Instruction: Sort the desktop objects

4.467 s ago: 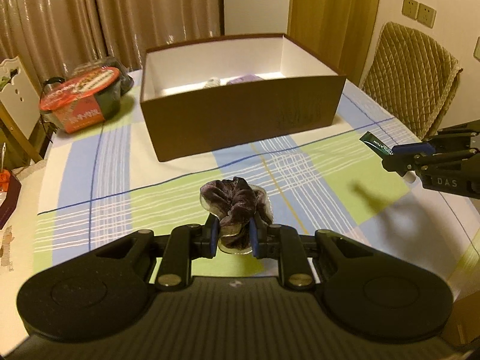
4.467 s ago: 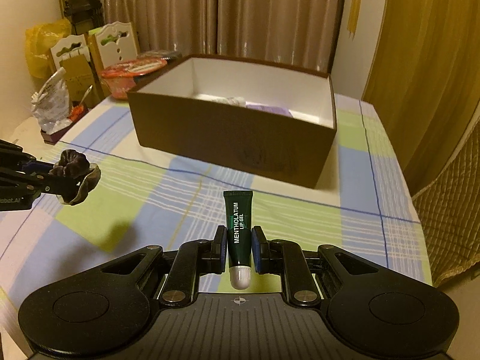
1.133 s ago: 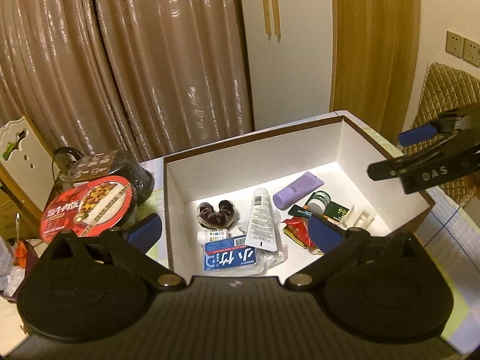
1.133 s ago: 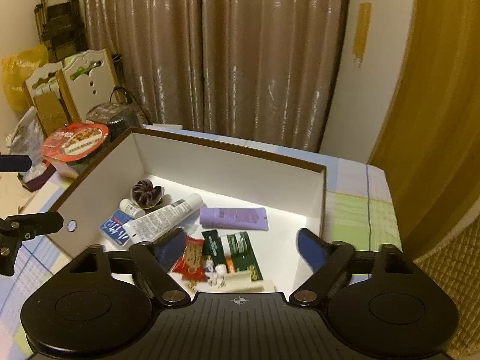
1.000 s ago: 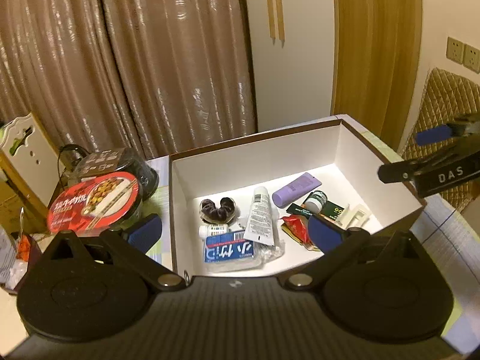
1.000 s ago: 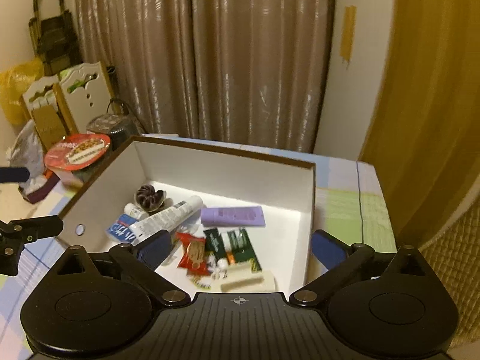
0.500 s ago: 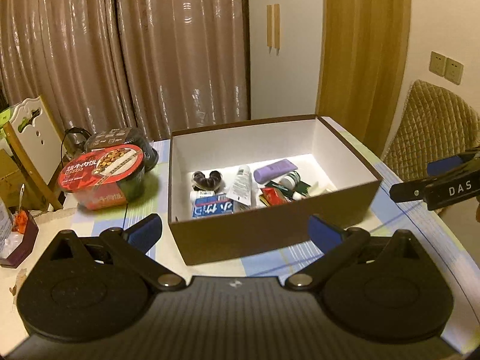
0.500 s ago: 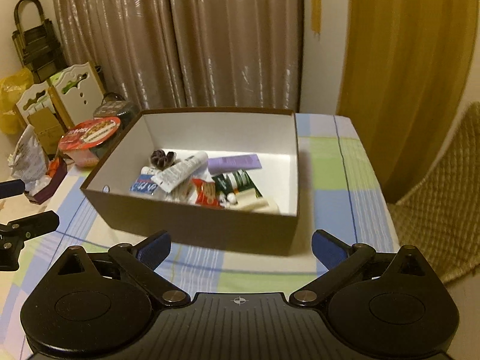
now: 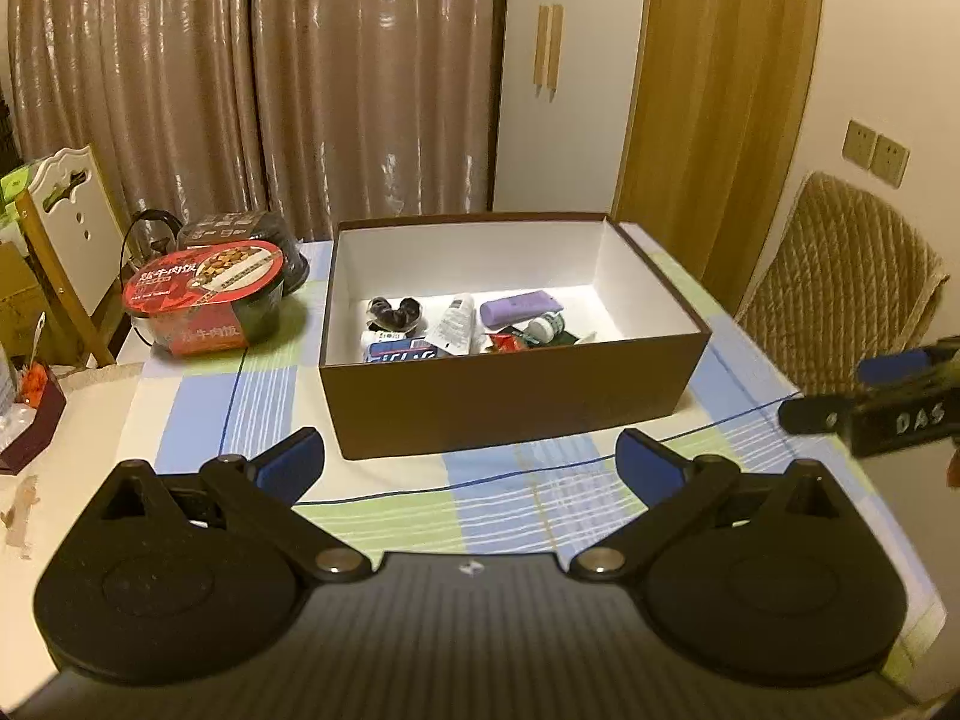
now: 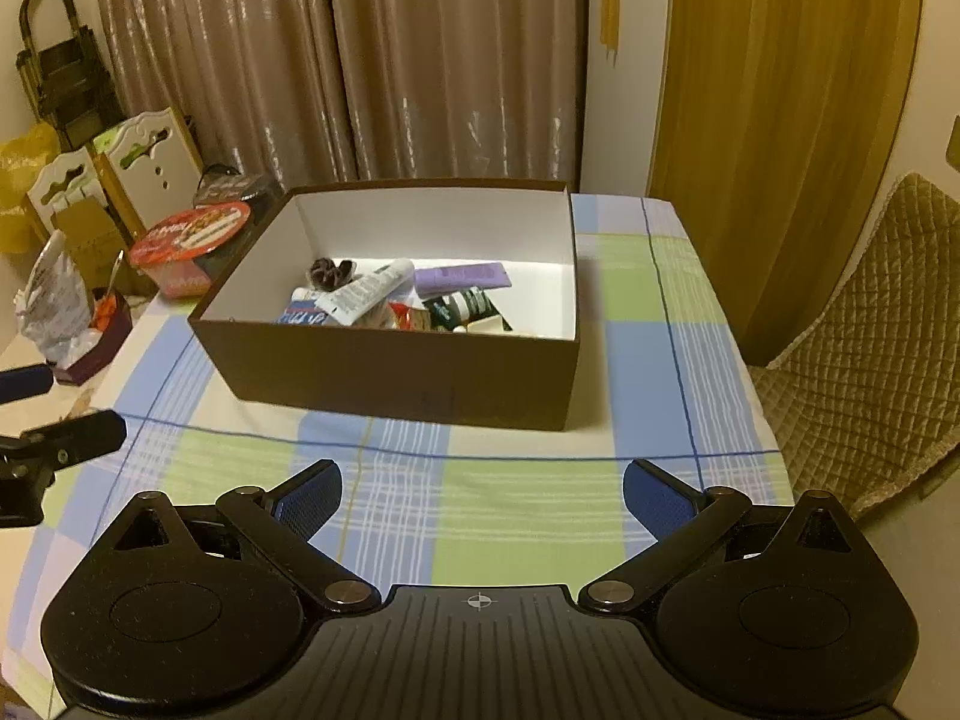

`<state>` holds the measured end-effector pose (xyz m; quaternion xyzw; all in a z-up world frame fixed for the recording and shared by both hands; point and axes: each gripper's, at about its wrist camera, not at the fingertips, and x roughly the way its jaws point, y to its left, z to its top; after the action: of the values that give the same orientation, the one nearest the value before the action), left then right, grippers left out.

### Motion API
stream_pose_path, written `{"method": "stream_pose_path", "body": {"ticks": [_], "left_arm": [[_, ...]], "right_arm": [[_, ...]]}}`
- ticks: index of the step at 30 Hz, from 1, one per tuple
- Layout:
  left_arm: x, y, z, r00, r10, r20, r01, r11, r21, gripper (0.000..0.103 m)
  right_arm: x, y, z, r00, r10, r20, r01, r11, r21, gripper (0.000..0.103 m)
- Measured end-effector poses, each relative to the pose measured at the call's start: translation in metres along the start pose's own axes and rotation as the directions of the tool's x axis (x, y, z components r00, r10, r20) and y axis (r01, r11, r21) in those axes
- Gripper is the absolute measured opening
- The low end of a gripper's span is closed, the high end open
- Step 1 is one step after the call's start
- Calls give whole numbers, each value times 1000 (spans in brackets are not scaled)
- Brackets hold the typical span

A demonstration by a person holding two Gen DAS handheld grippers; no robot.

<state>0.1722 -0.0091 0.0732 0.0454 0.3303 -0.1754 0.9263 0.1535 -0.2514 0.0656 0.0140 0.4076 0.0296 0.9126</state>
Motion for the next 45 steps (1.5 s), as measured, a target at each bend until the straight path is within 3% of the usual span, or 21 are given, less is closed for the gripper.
{"method": "stream_pose_path", "body": {"ticks": [24,45], "left_arm": [[-3,-1,0,990,116,-79,-117,993,-11,102],[26,10,10,986,123,-111,-125,992,-19,102]], "right_arm": [[-8,14,7,999,-23,-35,23,1000,4,102],[22,17,29,998,-26,-61,26,1000,-4,102]]}}
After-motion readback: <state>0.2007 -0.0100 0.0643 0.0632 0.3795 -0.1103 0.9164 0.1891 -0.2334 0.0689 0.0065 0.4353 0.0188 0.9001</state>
